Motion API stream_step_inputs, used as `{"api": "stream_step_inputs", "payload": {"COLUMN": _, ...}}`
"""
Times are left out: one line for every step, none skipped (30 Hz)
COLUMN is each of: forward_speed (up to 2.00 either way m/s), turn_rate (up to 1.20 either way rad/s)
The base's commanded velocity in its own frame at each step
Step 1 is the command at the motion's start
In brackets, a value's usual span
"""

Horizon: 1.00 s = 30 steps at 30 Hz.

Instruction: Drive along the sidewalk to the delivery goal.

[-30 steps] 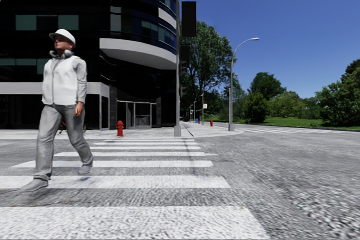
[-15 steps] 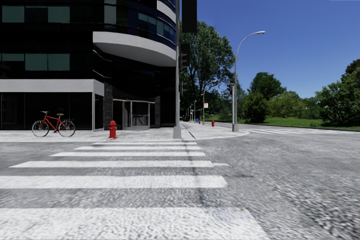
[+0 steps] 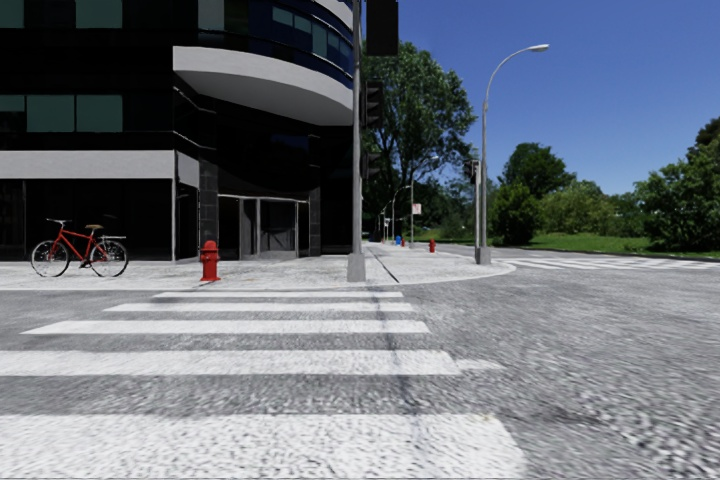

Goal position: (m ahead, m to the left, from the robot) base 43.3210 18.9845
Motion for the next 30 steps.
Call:
{"api": "stream_step_inputs", "payload": {"forward_speed": 2.0, "turn_rate": 0.01}}
{"api": "stream_step_inputs", "payload": {"forward_speed": 2.0, "turn_rate": 0.01}}
{"api": "stream_step_inputs", "payload": {"forward_speed": 2.0, "turn_rate": 0.0}}
{"api": "stream_step_inputs", "payload": {"forward_speed": 2.0, "turn_rate": 0.0}}
{"api": "stream_step_inputs", "payload": {"forward_speed": 2.0, "turn_rate": 0.0}}
{"api": "stream_step_inputs", "payload": {"forward_speed": 2.0, "turn_rate": 0.0}}
{"api": "stream_step_inputs", "payload": {"forward_speed": 2.0, "turn_rate": 0.46}}
{"api": "stream_step_inputs", "payload": {"forward_speed": 2.0, "turn_rate": 0.63}}
{"api": "stream_step_inputs", "payload": {"forward_speed": 2.0, "turn_rate": 0.63}}
{"api": "stream_step_inputs", "payload": {"forward_speed": 2.0, "turn_rate": 0.71}}
{"api": "stream_step_inputs", "payload": {"forward_speed": 2.0, "turn_rate": 0.74}}
{"api": "stream_step_inputs", "payload": {"forward_speed": 2.0, "turn_rate": 0.74}}
{"api": "stream_step_inputs", "payload": {"forward_speed": 2.0, "turn_rate": 0.53}}
{"api": "stream_step_inputs", "payload": {"forward_speed": 2.0, "turn_rate": 0.1}}
{"api": "stream_step_inputs", "payload": {"forward_speed": 2.0, "turn_rate": 0.1}}
{"api": "stream_step_inputs", "payload": {"forward_speed": 2.0, "turn_rate": 0.03}}
{"api": "stream_step_inputs", "payload": {"forward_speed": 2.0, "turn_rate": 0.0}}
{"api": "stream_step_inputs", "payload": {"forward_speed": 2.0, "turn_rate": 0.0}}
{"api": "stream_step_inputs", "payload": {"forward_speed": 2.0, "turn_rate": 0.6}}
{"api": "stream_step_inputs", "payload": {"forward_speed": 2.0, "turn_rate": 0.6}}
{"api": "stream_step_inputs", "payload": {"forward_speed": 2.0, "turn_rate": 0.77}}
{"api": "stream_step_inputs", "payload": {"forward_speed": 2.0, "turn_rate": 0.83}}
{"api": "stream_step_inputs", "payload": {"forward_speed": 2.0, "turn_rate": 0.84}}
{"api": "stream_step_inputs", "payload": {"forward_speed": 2.0, "turn_rate": 0.84}}
{"api": "stream_step_inputs", "payload": {"forward_speed": 2.0, "turn_rate": 0.85}}
{"api": "stream_step_inputs", "payload": {"forward_speed": 2.0, "turn_rate": 0.77}}
{"api": "stream_step_inputs", "payload": {"forward_speed": 2.0, "turn_rate": 0.61}}
{"api": "stream_step_inputs", "payload": {"forward_speed": 2.0, "turn_rate": 0.12}}
{"api": "stream_step_inputs", "payload": {"forward_speed": 2.0, "turn_rate": 0.01}}
{"api": "stream_step_inputs", "payload": {"forward_speed": 2.0, "turn_rate": 0.0}}
